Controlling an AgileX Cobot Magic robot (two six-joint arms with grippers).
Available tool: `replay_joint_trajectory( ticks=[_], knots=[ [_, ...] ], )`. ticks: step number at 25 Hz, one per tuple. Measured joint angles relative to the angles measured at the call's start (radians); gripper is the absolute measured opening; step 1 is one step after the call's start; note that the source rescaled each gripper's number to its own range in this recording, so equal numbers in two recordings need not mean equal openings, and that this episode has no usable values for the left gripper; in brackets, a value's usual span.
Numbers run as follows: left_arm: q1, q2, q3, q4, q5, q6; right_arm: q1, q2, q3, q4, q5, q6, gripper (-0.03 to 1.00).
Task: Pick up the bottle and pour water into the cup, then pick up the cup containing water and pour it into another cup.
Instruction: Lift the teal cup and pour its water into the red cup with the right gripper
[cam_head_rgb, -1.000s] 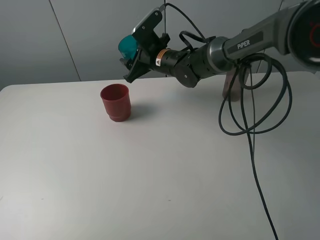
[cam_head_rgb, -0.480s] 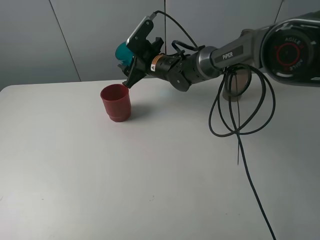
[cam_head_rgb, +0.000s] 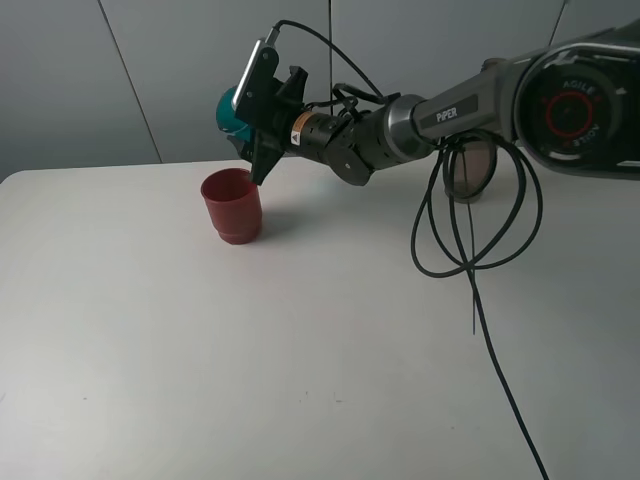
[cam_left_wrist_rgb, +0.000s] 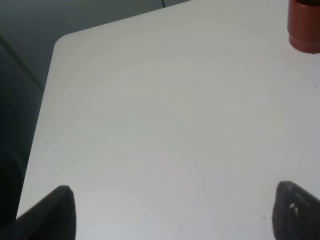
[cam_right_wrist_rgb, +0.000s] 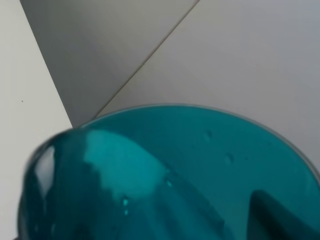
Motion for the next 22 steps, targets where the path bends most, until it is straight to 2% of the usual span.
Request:
replay_joint_trajectory(
  ticks=[12,22],
  knots=[
    [0.0,0.0,0.0,0.0,0.0,0.0,0.002,0.0,0.0,0.0,0.0,-0.335,0.05],
    [0.0,0.0,0.0,0.0,0.0,0.0,0.002,0.0,0.0,0.002,-0.002,-0.485,0.05]
  ],
)
